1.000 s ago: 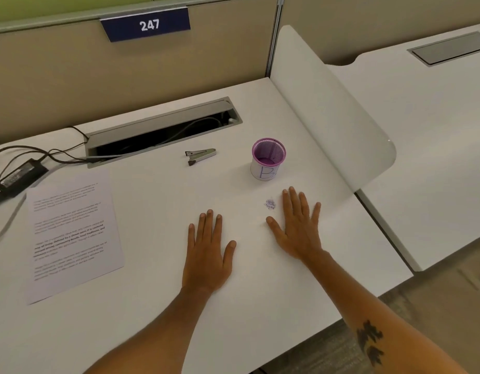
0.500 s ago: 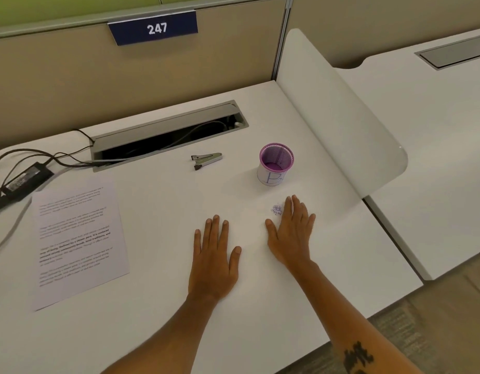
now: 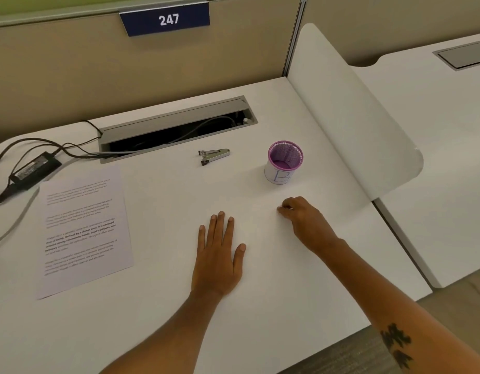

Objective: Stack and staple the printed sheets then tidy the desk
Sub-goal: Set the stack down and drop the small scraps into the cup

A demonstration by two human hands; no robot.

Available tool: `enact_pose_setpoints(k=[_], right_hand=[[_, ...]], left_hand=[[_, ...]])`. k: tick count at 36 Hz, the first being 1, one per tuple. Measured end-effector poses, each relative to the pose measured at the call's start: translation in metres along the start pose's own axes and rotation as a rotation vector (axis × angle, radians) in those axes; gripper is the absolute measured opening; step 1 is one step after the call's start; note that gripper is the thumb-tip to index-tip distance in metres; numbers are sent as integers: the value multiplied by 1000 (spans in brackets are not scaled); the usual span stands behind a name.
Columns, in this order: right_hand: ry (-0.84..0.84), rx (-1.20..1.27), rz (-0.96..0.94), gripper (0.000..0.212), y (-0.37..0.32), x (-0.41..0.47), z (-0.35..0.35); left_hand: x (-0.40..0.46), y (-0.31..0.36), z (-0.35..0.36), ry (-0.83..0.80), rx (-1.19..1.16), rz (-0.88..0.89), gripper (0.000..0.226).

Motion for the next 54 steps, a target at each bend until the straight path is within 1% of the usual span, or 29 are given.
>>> enact_pose_setpoints(k=[2, 6, 9, 13, 16, 18, 19, 21, 24, 25, 27, 29, 30, 32, 34, 36, 39, 42, 45, 49, 52, 54], right_hand=[[-6, -24, -25, 33, -1, 2, -2], [-25, -62, -38, 32, -2, 4, 1], [-26, -97, -35, 26, -4, 3, 6], [28, -160, -32, 24, -8, 2, 11], [94, -143, -34, 25, -17, -1, 5], [104, -99, 17, 27, -13, 0, 6], [106, -59, 83, 30, -8, 2, 7], [160, 70, 273, 34, 8, 5, 3], [299, 334, 631, 25, 36, 2, -11], [316, 455, 783, 22, 48, -3, -11], [313, 796, 1075, 18, 65, -13, -1], [287, 1102, 1266, 17, 72, -17, 8], [267, 1220, 1325, 16, 73, -16, 9], [233, 1420, 1365, 15, 71, -8, 4], [220, 1547, 1338, 17, 69, 5, -10], [213, 1596, 1281, 17, 68, 20, -27], [204, 1555, 1184, 15, 67, 46, -51], [221, 1393, 1081, 13, 67, 71, -74], [245, 1089, 977, 16, 69, 91, -92], [206, 656, 853, 14, 69, 112, -101], [144, 329, 658, 13, 53, 129, -108], [107, 180, 528, 15, 42, 138, -108]], left_hand=[[0, 0, 0, -1, 3, 1, 70], [0, 0, 0, -2, 5, -2, 70], [0, 0, 0, -1, 6, -3, 70], [1, 0, 0, -5, 7, -1, 70], [0, 1, -1, -1, 3, 2, 70], [0, 0, -1, 1, -6, 0, 70], [0, 0, -1, -2, -5, -1, 70], [0, 0, 0, -11, -1, -2, 70], [0, 0, 0, -13, 1, -1, 70], [0, 0, 0, -16, 5, -2, 70], [0, 0, 0, -17, 9, -2, 70], [0, 0, 0, -17, 10, -2, 70], [0, 0, 0, -16, 8, -3, 70], [0, 0, 0, -13, 3, -5, 70], [0, 0, -1, -14, 11, -6, 70], [0, 0, 0, -18, 19, -5, 70], [1, 0, 0, -20, 21, 0, 70], [1, 0, -1, -14, 11, -2, 70], [0, 0, -1, -11, 9, 1, 70], [1, 0, -1, -15, -5, 1, 70], [1, 0, -1, -17, -13, -3, 70], [1, 0, -1, -22, -8, -3, 70]])
Point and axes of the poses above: each hand's wrist, its own x-axis towards the middle knuckle, its own z-axis out of the palm, y = z × x, the point moved 8 cm from there along x, towards the middle knuckle, and after that the axes turned 10 degrees about y, right-handed, at the moved point
